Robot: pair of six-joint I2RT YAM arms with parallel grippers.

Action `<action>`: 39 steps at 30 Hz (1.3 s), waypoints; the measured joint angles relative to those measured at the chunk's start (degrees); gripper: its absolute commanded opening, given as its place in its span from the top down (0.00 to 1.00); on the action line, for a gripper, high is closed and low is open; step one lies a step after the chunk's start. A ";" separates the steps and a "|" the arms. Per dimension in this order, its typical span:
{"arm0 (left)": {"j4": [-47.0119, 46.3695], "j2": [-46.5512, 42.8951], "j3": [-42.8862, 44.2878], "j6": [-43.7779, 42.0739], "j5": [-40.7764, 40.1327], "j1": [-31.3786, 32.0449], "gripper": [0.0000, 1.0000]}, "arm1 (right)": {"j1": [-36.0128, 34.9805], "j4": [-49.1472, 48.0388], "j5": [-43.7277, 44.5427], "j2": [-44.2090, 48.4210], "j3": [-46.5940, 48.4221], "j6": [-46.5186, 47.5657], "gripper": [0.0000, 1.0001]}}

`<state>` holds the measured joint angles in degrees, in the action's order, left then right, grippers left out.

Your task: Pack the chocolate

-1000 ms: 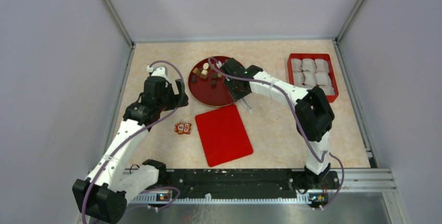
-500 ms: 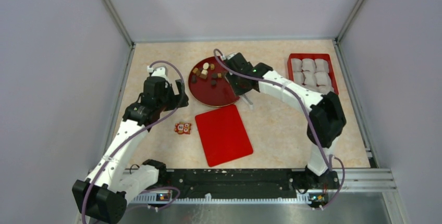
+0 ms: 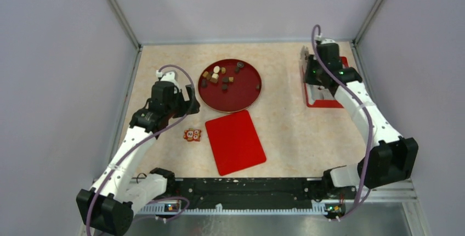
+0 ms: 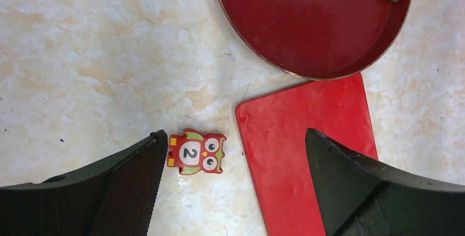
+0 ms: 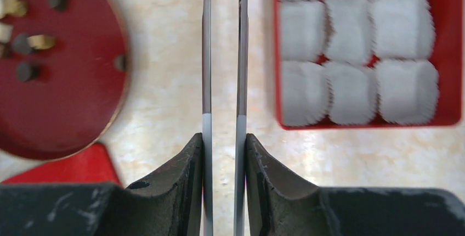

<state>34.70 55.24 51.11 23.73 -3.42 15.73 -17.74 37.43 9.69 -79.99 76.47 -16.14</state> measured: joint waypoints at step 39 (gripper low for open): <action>-1.29 0.79 -1.40 3.17 7.30 -0.02 0.01 | 19.41 -8.04 -11.08 -16.00 -0.31 -1.07 0.89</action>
<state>33.41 56.03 49.71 26.89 3.88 15.70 1.67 29.39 -1.39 -95.98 76.16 -17.21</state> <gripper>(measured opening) 0.987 0.283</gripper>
